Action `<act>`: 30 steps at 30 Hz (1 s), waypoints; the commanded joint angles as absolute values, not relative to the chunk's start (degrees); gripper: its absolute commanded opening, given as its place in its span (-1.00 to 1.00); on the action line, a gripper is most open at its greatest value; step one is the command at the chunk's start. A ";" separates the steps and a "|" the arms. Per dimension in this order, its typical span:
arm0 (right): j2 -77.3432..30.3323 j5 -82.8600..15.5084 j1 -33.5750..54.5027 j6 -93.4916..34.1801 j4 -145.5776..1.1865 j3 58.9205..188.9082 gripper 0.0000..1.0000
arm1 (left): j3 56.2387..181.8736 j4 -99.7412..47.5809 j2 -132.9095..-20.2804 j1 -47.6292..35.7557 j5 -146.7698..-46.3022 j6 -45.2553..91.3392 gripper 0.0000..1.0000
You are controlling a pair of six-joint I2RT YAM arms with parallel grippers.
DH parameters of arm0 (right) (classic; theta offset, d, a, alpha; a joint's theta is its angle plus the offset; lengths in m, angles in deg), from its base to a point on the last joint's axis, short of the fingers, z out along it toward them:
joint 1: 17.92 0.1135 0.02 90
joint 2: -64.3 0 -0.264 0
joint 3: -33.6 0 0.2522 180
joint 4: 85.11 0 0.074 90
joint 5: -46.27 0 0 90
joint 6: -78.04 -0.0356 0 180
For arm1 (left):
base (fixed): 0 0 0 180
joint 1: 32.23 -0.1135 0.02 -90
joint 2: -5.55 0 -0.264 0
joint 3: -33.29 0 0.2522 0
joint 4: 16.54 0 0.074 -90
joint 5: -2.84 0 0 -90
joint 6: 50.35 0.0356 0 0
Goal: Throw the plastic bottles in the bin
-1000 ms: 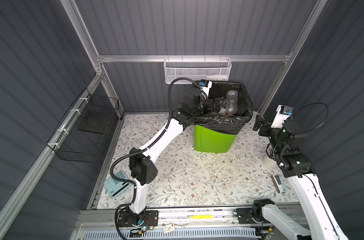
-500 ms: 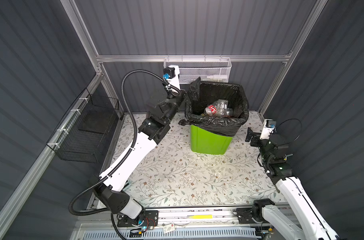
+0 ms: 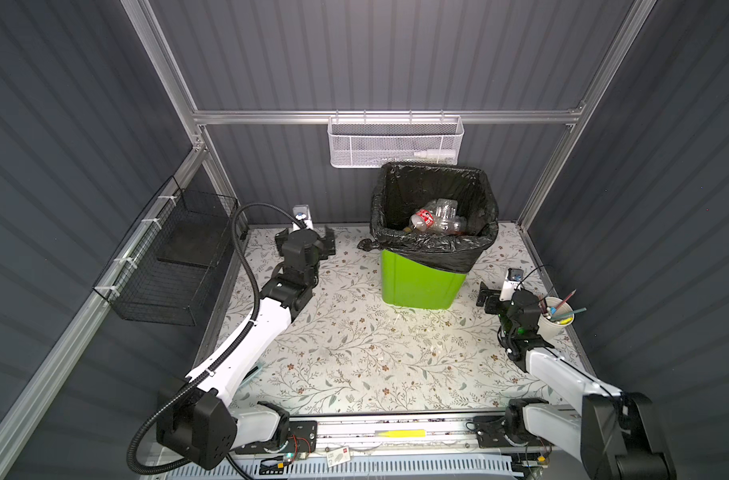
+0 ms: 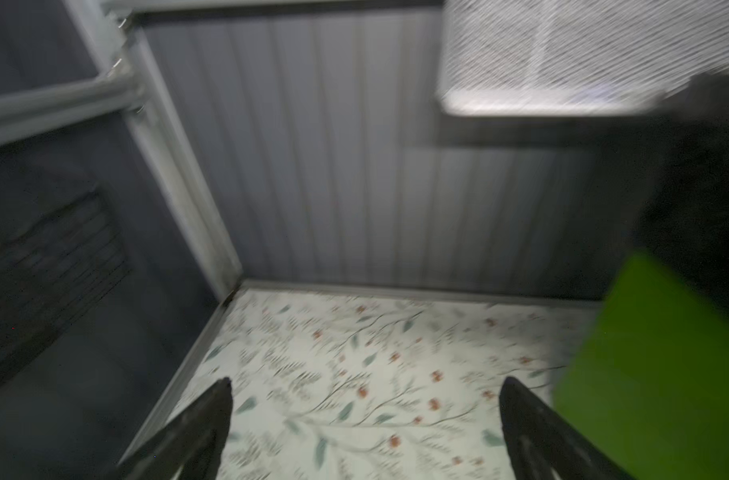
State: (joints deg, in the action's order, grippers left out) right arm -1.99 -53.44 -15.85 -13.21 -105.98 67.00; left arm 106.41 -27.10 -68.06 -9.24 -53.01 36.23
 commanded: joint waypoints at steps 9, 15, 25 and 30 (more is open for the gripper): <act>-5.95 -48.44 -17.83 -12.88 -109.73 69.35 0.98 | 91.89 -22.83 -68.82 -13.10 -43.76 35.06 1.00; -11.23 -49.54 -19.12 -13.97 -119.46 66.66 0.98 | 87.17 -18.17 -71.59 -16.66 -45.38 36.40 1.00; -19.69 -49.70 -19.40 -14.59 -130.66 64.65 0.98 | 73.36 10.30 -79.45 -25.81 -61.99 38.88 1.00; -19.51 -48.82 -19.94 -15.00 -128.93 65.38 0.98 | 71.88 24.44 -91.09 -26.43 -72.42 40.74 0.99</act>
